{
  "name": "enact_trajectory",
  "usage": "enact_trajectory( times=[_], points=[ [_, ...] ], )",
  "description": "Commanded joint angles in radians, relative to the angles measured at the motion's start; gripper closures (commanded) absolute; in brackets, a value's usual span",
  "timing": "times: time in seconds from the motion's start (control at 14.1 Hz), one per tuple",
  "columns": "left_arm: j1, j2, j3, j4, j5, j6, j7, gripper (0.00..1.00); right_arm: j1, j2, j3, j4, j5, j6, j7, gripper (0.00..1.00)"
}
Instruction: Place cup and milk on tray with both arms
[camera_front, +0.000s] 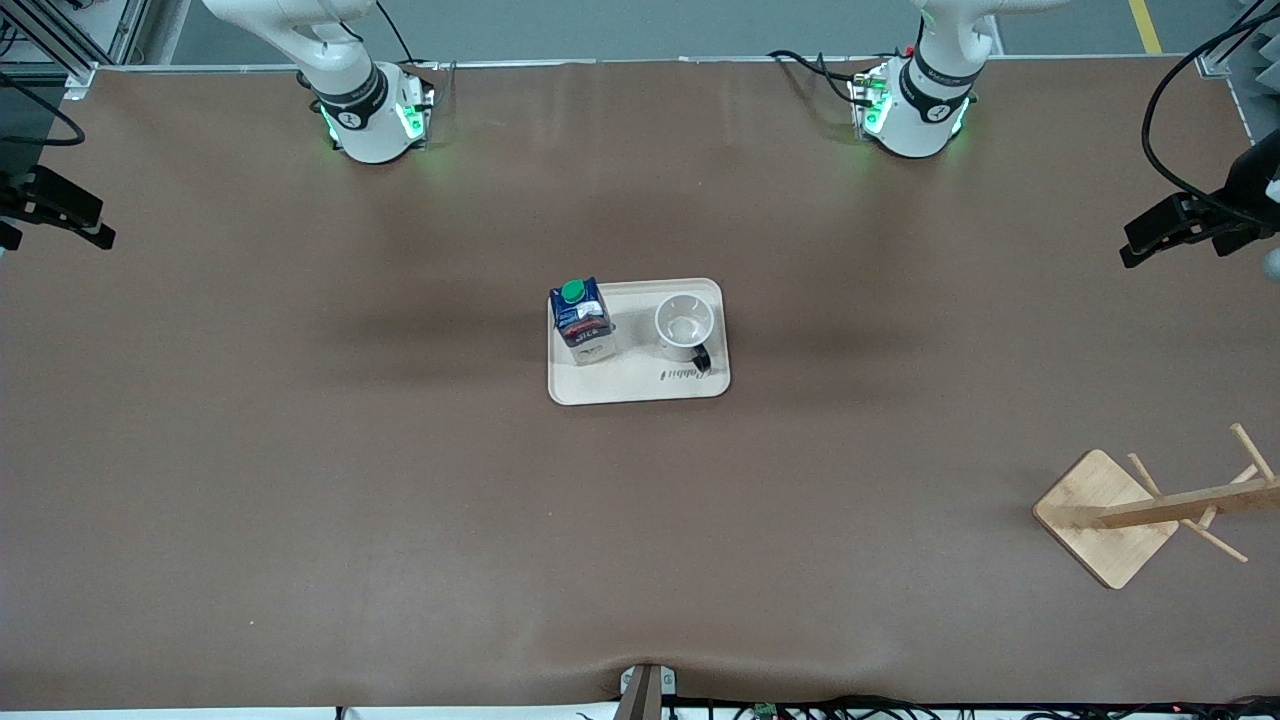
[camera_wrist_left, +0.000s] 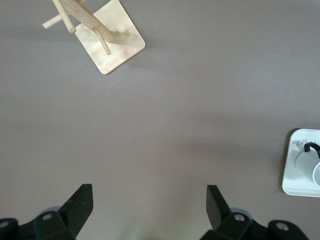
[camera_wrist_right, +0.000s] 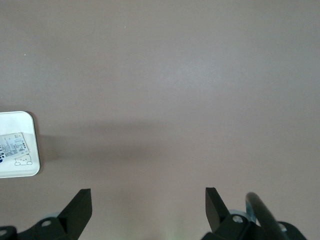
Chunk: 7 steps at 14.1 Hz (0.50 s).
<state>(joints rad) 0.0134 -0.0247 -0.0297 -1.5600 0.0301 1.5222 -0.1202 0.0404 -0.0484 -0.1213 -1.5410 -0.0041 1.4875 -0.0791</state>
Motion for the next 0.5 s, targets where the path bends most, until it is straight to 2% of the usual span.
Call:
enact_trajectory(
  times=[0.0,0.43],
  points=[
    [0.0,-0.029,-0.028,-0.006,-0.016,-0.022,-0.042,0.0,-0.024,-0.024,0.02,-0.022,-0.002,0.005,0.01,0.0],
    [-0.007,-0.017,-0.059,0.003,-0.018,-0.017,-0.058,0.0,-0.031,-0.022,0.02,-0.022,0.0,0.004,0.01,0.0]
  ],
)
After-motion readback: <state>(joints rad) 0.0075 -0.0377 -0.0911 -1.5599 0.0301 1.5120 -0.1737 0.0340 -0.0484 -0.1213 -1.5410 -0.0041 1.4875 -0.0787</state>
